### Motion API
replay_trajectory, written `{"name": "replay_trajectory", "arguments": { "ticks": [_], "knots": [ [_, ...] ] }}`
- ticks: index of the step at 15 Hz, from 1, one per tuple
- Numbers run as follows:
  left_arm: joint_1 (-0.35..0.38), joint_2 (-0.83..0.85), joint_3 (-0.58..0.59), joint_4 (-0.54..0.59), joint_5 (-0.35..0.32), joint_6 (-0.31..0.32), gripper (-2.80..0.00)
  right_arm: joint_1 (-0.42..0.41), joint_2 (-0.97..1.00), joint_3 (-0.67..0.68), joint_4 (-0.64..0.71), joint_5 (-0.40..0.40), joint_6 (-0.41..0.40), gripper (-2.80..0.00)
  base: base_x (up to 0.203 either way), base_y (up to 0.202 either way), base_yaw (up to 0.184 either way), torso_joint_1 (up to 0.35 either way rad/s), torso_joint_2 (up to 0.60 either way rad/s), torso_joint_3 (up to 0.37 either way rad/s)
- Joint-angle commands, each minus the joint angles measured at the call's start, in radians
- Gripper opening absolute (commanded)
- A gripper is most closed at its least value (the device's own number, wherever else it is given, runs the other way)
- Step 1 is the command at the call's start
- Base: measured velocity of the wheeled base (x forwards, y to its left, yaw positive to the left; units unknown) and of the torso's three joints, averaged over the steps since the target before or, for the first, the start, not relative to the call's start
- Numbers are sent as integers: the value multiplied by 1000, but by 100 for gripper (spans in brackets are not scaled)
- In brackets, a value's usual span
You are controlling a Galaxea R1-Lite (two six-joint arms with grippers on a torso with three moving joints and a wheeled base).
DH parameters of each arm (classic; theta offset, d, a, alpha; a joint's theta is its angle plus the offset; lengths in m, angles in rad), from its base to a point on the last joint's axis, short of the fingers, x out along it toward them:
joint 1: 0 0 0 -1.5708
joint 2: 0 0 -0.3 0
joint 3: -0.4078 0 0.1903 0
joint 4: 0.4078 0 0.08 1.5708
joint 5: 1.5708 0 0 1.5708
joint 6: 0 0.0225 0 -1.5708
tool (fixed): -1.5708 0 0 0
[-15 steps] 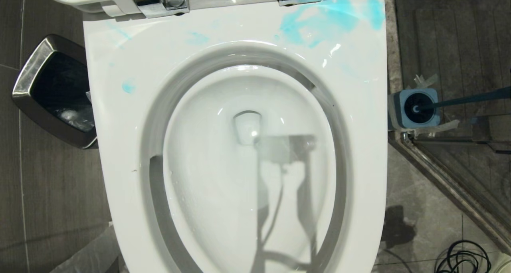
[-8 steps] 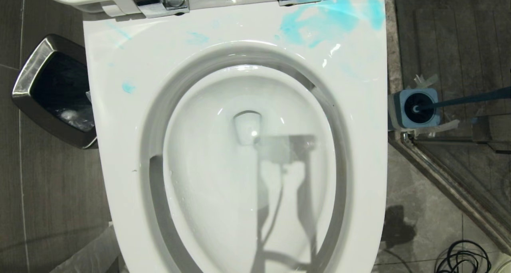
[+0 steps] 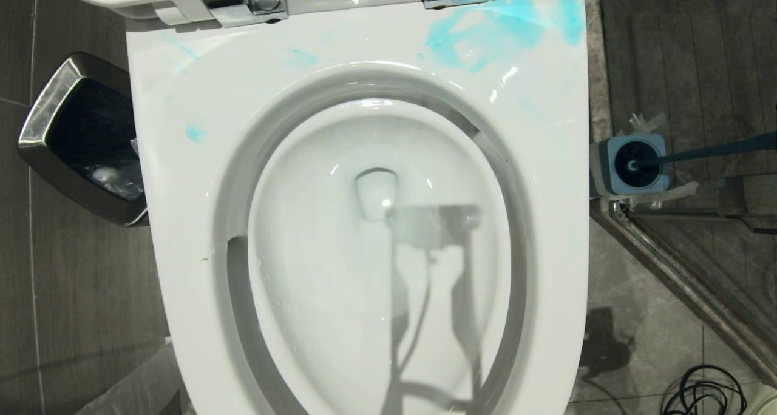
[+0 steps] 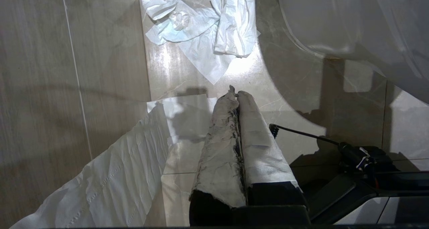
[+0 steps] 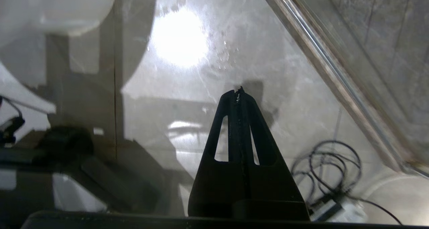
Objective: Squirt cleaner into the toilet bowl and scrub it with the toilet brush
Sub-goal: Pour in the cleaning agent
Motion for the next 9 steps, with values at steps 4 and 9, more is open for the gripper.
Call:
{"name": "replay_trajectory", "arguments": {
  "ticks": [4,9],
  "knots": [
    [0,1,0,0,1,0,-280,-2,461,-136,-37,-16,37,-280,0,0,0,0,0,0],
    [1,1,0,0,1,0,-280,-2,800,-48,-644,-35,71,-280,0,0,0,0,0,0]
  ]
}}
